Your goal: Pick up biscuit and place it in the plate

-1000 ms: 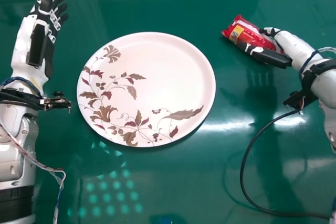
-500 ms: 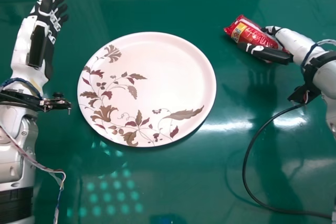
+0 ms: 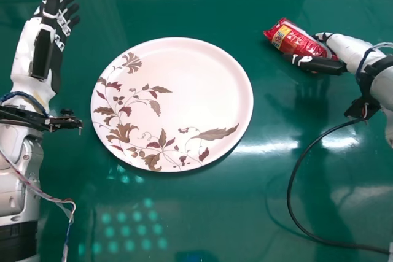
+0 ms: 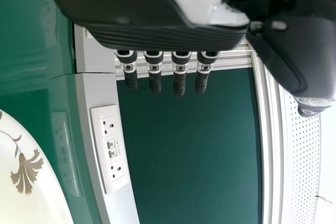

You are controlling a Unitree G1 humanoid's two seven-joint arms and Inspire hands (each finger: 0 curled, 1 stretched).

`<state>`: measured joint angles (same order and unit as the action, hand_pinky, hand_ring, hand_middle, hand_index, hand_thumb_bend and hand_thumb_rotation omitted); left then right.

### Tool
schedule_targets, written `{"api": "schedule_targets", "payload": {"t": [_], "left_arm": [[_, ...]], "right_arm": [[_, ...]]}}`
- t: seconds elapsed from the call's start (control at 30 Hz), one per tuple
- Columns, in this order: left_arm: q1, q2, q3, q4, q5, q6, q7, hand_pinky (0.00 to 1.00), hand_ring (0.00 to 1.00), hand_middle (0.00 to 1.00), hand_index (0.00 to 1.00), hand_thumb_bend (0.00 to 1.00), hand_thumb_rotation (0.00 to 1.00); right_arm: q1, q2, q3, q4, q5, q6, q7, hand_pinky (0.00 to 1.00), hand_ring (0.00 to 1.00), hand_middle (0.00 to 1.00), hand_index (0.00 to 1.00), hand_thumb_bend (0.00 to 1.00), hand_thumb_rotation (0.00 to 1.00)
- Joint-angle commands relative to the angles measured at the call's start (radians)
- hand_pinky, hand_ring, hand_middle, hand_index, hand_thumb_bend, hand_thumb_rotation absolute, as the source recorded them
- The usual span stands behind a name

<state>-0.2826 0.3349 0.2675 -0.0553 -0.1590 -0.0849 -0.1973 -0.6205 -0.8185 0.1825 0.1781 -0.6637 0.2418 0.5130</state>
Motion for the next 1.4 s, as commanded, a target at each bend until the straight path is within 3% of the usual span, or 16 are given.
{"api": "schedule_targets", "payload": {"t": [0.0, 0.4, 0.67, 0.83, 0.93, 1.0, 1.03, 1.07, 1.1, 1.17, 1.27, 1.3, 1.37], "left_arm": [[0.017, 0.01, 0.009, -0.009, -0.002, -0.003, -0.003, 1.0, 1.0, 1.0, 1.0, 0.93, 0.69], [0.025, 0.005, 0.009, -0.033, -0.018, 0.012, -0.001, 1.0, 1.0, 1.0, 1.0, 0.93, 0.67], [0.05, 0.005, 0.01, -0.089, -0.025, 0.051, 0.005, 1.0, 1.0, 1.0, 1.0, 0.95, 0.69], [0.068, 0.003, 0.015, -0.124, -0.037, 0.08, 0.001, 1.0, 1.0, 1.0, 1.0, 0.93, 0.69], [0.073, 0.004, 0.016, -0.131, -0.034, 0.082, -0.001, 1.0, 1.0, 1.0, 1.0, 0.91, 0.7], [0.073, 0.003, 0.015, -0.13, -0.036, 0.078, -0.003, 1.0, 1.0, 1.0, 1.0, 0.93, 0.69], [0.073, 0.002, 0.015, -0.13, -0.035, 0.078, -0.003, 1.0, 1.0, 1.0, 1.0, 0.94, 0.69], [0.073, 0.001, 0.014, -0.13, -0.034, 0.078, -0.002, 1.0, 1.0, 1.0, 1.0, 0.94, 0.69], [0.072, 0.0, 0.014, -0.13, -0.035, 0.078, -0.001, 1.0, 1.0, 1.0, 1.0, 0.94, 0.69], [0.076, 0.0, 0.013, -0.136, -0.03, 0.081, 0.001, 1.0, 1.0, 1.0, 1.0, 0.93, 0.7], [0.078, 0.001, 0.015, -0.138, -0.035, 0.083, -0.003, 1.0, 1.0, 1.0, 1.0, 0.94, 0.72], [0.079, 0.001, 0.017, -0.137, -0.038, 0.082, -0.004, 1.0, 1.0, 1.0, 1.0, 0.94, 0.71], [0.082, 0.001, 0.019, -0.137, -0.042, 0.081, -0.007, 1.0, 1.0, 1.0, 1.0, 0.93, 0.72]], "right_arm": [[-0.008, -0.012, 0.02, 0.015, -0.014, 0.012, 0.028, 0.95, 1.0, 1.0, 1.0, 1.0, 0.67], [-0.063, -0.01, 0.071, 0.069, -0.069, -0.004, 0.078, 0.97, 1.0, 1.0, 1.0, 1.0, 0.64], [-0.142, -0.003, 0.151, 0.15, -0.156, -0.025, 0.096, 0.89, 1.0, 1.0, 1.0, 1.0, 0.55], [-0.18, 0.007, 0.182, 0.2, -0.2, -0.035, 0.077, 0.86, 0.98, 1.0, 1.0, 1.0, 0.55], [-0.189, 0.032, 0.185, 0.234, -0.232, -0.016, -0.003, 0.7, 0.82, 0.88, 0.93, 0.97, 0.4], [-0.197, 0.047, 0.196, 0.265, -0.268, -0.006, -0.071, 0.56, 0.67, 0.74, 0.76, 0.9, 0.25], [-0.196, 0.049, 0.202, 0.278, -0.289, -0.01, -0.12, 0.52, 0.64, 0.7, 0.65, 0.84, 0.11], [-0.192, 0.05, 0.204, 0.289, -0.302, -0.02, -0.173, 0.42, 0.52, 0.6, 0.59, 0.68, 0.06], [-0.189, 0.048, 0.206, 0.3, -0.312, -0.035, -0.224, 0.31, 0.44, 0.52, 0.57, 0.6, 0.03], [-0.188, 0.039, 0.217, 0.323, -0.332, -0.07, -0.311, 0.18, 0.4, 0.52, 0.5, 0.53, 0.01], [-0.198, 0.028, 0.231, 0.353, -0.356, -0.105, -0.376, 0.12, 0.4, 0.51, 0.48, 0.52, 0.0], [-0.199, 0.02, 0.234, 0.365, -0.361, -0.132, -0.412, 0.09, 0.26, 0.49, 0.48, 0.52, 0.0], [-0.203, 0.006, 0.24, 0.382, -0.375, -0.169, -0.456, 0.06, 0.14, 0.47, 0.48, 0.52, 0.0]]}}
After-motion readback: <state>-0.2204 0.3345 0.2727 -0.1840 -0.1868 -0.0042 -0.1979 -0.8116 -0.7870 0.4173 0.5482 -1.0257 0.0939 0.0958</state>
